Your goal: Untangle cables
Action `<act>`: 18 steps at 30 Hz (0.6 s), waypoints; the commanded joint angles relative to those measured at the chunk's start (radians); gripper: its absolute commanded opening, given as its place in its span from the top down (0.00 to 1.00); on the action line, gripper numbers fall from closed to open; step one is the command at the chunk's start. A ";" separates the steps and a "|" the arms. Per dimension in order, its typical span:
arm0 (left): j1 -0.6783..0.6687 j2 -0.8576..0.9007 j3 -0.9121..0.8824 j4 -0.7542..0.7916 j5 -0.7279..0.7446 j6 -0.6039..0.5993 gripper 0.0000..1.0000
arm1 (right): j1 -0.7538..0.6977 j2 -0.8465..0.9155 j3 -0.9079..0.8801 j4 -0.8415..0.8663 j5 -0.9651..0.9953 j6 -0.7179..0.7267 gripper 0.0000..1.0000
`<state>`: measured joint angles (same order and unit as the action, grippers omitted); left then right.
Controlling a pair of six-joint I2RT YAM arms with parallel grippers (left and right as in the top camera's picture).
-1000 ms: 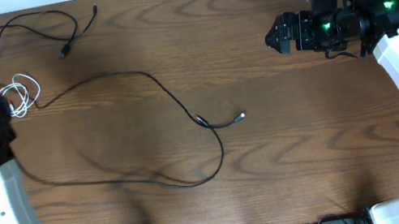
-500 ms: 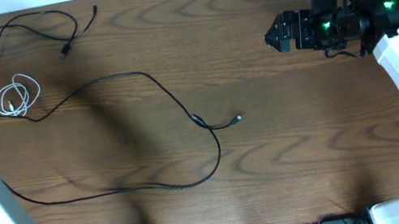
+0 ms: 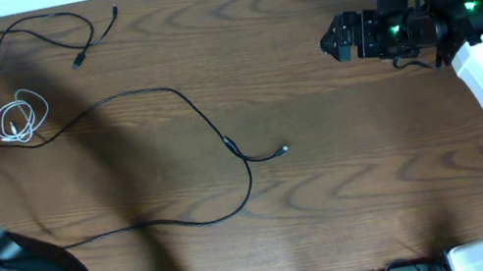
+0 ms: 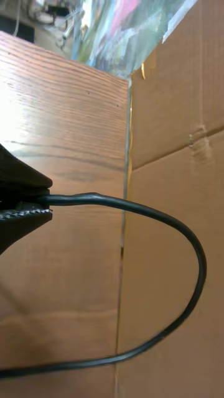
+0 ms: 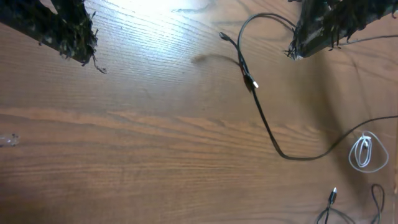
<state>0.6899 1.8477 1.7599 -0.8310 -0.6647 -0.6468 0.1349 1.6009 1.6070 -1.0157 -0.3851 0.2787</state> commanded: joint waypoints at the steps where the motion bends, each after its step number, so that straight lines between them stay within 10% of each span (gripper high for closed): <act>1: 0.046 0.053 0.002 0.003 -0.024 0.044 0.93 | -0.002 -0.007 0.000 0.004 0.013 0.005 0.01; 11: 0.164 0.171 0.002 0.011 0.027 -0.011 0.92 | -0.002 -0.007 0.000 0.018 0.013 0.035 0.01; 16: 0.170 0.171 0.002 0.044 0.029 0.018 0.15 | -0.002 -0.007 0.000 0.020 0.013 0.039 0.01; 18: 0.164 0.170 0.002 0.056 0.028 0.069 0.07 | -0.002 -0.007 0.000 0.016 0.013 0.039 0.01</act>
<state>0.8642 2.0190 1.7599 -0.7803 -0.6338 -0.6373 0.1349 1.6009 1.6070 -0.9981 -0.3767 0.3042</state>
